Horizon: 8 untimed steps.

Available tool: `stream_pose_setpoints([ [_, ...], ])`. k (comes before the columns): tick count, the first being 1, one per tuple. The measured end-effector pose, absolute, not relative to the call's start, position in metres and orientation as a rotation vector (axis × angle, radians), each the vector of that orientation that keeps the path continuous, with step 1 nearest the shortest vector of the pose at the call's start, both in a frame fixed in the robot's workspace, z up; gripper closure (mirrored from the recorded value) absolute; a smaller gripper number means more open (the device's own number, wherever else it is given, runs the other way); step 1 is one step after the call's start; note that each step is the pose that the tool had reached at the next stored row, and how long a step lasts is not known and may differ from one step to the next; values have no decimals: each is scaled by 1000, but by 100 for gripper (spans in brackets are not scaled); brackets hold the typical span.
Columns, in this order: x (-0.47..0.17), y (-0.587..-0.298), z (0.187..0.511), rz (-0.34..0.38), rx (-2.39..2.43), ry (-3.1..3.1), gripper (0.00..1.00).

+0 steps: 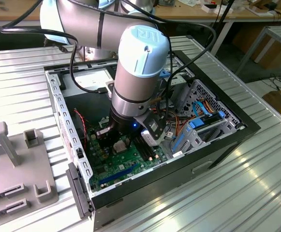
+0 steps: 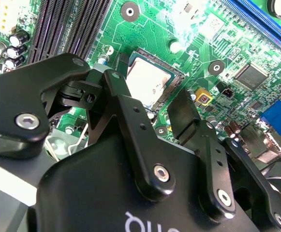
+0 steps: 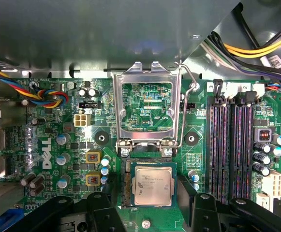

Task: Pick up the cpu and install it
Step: 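Place the cpu into insertion slot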

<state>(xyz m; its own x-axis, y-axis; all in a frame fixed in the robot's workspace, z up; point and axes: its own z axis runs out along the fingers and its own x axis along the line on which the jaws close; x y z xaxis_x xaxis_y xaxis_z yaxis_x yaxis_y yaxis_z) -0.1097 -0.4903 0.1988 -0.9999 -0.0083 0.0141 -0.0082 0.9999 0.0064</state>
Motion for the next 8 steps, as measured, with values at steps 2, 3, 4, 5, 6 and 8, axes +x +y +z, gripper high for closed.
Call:
stream_pose_setpoints([
  [2,-110,-490,199,-10,13,-3127,39],
  [3,-110,-490,199,-10,13,-3127,39],
  [4,-110,-490,199,-10,13,-3127,39],
  [5,-110,-490,199,-10,13,-3127,39],
  [6,-110,-490,199,-10,13,-3127,39],
  [8,-110,-490,199,-10,13,-3127,39],
])
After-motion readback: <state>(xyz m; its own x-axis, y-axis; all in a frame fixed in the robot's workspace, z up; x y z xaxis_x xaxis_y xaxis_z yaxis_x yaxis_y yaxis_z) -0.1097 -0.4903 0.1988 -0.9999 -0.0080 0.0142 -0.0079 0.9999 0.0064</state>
